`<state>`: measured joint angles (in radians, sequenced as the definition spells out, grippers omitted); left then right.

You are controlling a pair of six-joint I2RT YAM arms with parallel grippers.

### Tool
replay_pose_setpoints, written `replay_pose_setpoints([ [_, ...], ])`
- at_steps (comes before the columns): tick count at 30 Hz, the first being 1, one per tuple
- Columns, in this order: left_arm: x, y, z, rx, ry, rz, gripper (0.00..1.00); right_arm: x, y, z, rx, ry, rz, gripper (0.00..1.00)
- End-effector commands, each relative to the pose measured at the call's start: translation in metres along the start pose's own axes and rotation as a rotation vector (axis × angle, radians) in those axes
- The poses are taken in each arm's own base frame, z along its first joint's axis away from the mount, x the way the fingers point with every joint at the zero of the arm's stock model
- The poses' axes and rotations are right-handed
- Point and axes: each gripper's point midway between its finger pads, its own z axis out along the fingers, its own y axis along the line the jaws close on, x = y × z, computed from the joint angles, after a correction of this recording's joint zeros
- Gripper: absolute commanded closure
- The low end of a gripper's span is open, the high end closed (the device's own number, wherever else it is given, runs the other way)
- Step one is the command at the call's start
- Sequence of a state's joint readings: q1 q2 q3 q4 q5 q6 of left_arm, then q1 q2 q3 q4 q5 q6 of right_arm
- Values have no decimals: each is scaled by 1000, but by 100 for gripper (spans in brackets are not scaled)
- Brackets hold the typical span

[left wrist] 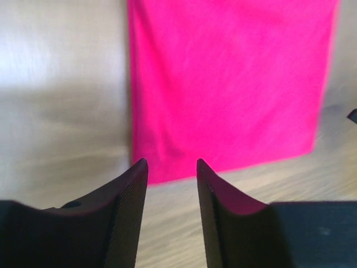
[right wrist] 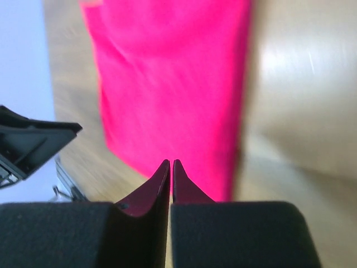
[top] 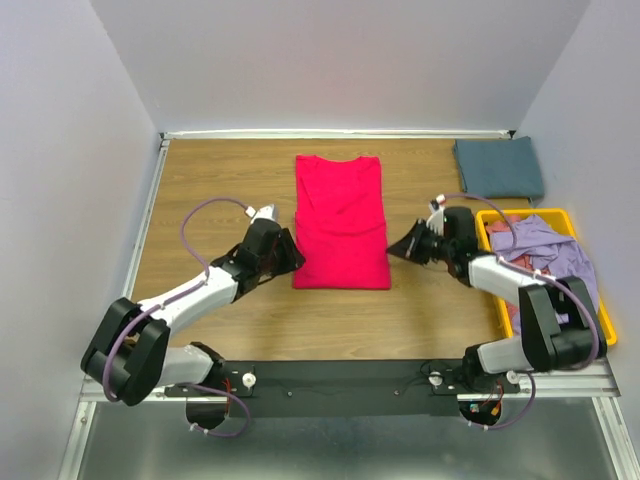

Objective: Fold and stack the t-shirts
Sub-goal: Fold the tshirt

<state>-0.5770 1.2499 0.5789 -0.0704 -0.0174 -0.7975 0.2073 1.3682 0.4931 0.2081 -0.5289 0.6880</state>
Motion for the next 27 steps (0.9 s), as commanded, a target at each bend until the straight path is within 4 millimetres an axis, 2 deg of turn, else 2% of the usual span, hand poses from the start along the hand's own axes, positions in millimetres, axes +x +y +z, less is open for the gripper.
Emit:
replay_pose_setpoints([
  [1,-76,-22,4,59,-196,37,48,-58,30,19,-71,-87,-66,89],
  [2,-84,-24,16,71,-204,42,48,-67,36,24,-93,-98,-70,89],
  [3,-97,-18,22,63,-219,51,48,-68,27,37,-83,-79,-56,89],
  [4,-117,-32,24,99,-243,60,48,-78,31,44,-99,-96,-69,89],
  [5,-116,-28,43,94,-208,70,50,-94,39,51,-120,-109,-85,89],
  [6,-122,-26,52,87,-203,75,52,-101,41,58,-127,-112,-93,89],
  [7,-130,-22,60,76,-204,73,58,-99,30,73,-120,-87,-76,89],
  [8,-137,-21,77,70,-188,75,61,-112,36,80,-136,-102,-90,89],
  [9,-140,-20,85,72,-178,73,63,-115,35,86,-138,-98,-91,89],
  [10,-143,-15,100,65,-162,64,69,-110,19,100,-115,-72,-72,89],
  [11,-142,-15,107,71,-147,63,71,-119,22,105,-122,-86,-86,89],
  [13,-142,-10,118,63,-134,57,74,-120,7,116,-96,-79,-72,90],
  [14,-140,0,127,42,-122,47,75,-117,-9,124,-72,-69,-50,89],
  [16,-135,16,135,11,-103,17,76,-122,-28,127,-44,-79,-21,90],
  [17,-137,27,136,-6,-103,-24,77,-115,-43,132,-25,-58,-5,90],
  [19,-133,38,138,-19,-87,-57,78,-113,-61,132,2,-52,21,90],
  [22,-125,48,138,-32,-66,-83,80,-107,-73,129,28,-44,25,90],
  [23,-126,47,136,-30,-66,-85,80,-107,-73,127,31,-41,4,89],
  [26,-136,40,124,-27,-85,-76,76,-119,-54,116,11,-40,-46,84],
  [27,-139,38,120,-29,-94,-67,68,-128,-43,106,18,-54,-67,80],
])
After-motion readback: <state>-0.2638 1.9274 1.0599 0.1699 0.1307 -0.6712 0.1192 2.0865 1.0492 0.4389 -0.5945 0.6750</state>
